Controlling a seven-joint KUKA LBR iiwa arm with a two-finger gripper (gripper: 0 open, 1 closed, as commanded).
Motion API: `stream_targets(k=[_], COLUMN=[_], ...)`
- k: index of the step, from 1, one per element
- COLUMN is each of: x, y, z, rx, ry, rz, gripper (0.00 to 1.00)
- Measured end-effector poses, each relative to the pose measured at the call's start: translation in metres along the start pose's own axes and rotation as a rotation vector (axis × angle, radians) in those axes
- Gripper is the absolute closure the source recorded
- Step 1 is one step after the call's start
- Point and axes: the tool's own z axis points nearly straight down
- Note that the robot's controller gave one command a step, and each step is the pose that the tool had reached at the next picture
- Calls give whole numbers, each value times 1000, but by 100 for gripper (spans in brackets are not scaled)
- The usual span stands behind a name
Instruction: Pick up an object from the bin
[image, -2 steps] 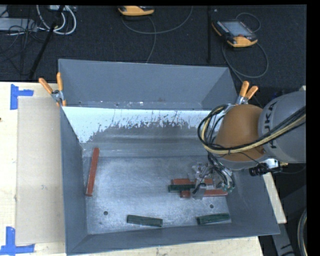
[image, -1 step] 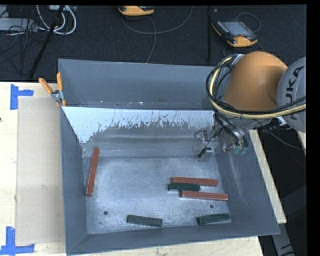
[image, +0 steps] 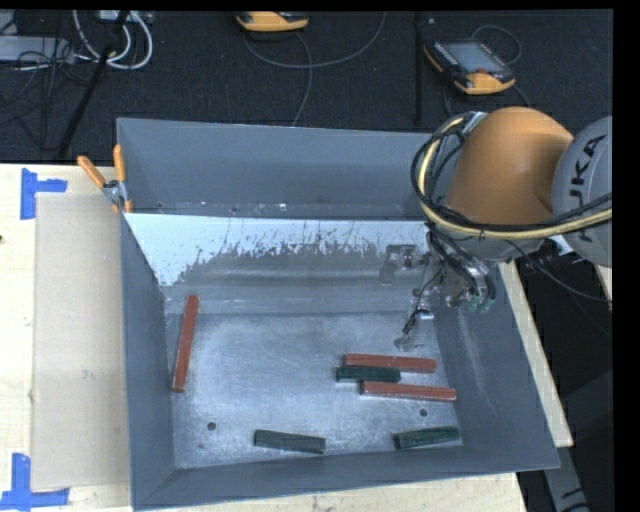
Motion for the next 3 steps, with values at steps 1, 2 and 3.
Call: stream_targets(k=[1, 2, 3], x=[-8, 40, 38], y=[14, 17, 17], z=[127, 138, 134], rx=[-1, -1, -1], ry=[8, 4, 3], rz=[-70, -63, -61], gripper=[0, 0, 100])
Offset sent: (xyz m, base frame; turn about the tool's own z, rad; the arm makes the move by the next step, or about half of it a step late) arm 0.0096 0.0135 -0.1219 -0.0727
